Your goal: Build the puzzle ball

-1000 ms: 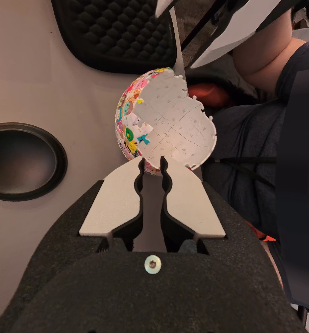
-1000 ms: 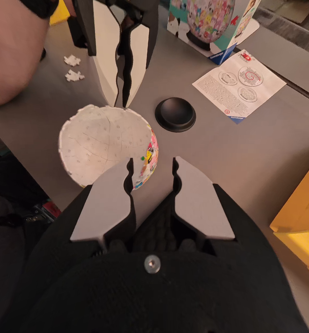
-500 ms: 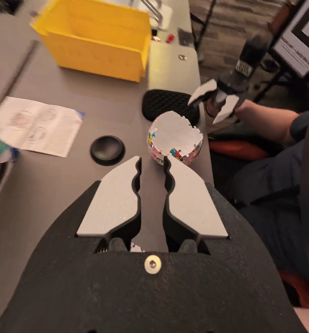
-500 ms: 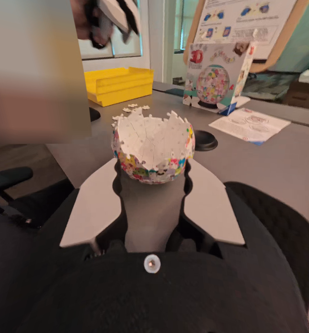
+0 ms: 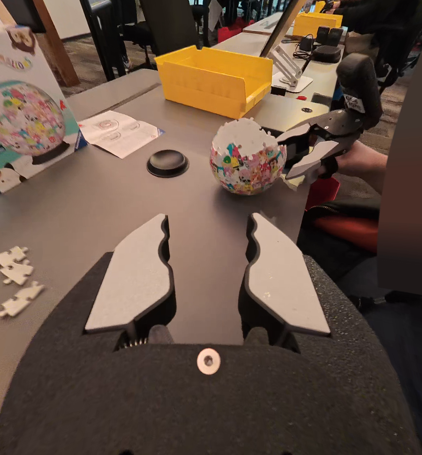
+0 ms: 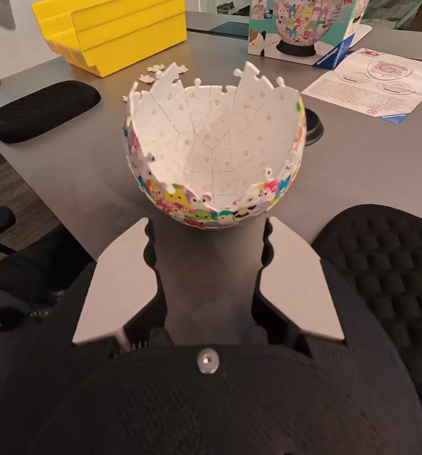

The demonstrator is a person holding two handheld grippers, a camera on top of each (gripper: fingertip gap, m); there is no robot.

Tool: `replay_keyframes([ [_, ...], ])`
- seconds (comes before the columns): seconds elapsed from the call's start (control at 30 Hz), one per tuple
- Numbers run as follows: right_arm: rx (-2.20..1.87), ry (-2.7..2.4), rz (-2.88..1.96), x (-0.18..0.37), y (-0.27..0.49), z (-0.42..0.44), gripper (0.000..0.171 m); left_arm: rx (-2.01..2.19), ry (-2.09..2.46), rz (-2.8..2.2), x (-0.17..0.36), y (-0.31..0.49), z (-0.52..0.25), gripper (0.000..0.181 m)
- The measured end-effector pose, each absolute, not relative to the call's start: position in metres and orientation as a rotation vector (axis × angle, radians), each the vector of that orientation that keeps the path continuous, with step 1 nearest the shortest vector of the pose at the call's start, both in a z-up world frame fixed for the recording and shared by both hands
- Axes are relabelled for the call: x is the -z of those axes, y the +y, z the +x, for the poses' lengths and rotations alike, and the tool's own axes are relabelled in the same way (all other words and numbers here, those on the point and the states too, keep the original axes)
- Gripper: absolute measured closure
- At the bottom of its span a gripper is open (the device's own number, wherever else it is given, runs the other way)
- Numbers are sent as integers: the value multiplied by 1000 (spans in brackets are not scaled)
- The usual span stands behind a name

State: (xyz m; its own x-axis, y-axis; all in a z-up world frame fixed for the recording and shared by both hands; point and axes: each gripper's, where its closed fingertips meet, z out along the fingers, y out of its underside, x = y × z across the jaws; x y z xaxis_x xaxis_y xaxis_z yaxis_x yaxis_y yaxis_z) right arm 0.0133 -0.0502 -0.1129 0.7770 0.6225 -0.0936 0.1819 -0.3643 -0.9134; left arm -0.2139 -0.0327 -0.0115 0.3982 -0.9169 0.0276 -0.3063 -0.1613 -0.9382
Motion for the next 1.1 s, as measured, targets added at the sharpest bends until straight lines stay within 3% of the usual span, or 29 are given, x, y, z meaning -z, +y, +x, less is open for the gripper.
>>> replay_keyframes([
  [0.47,-383,-388,-1691,90,-68,22,84,981,883,-1455,54,-55,-194,120],
  [1.1,-471,-368,-1524,73,-61,11,98,999,849,-1396,47,-43,-186,133],
])
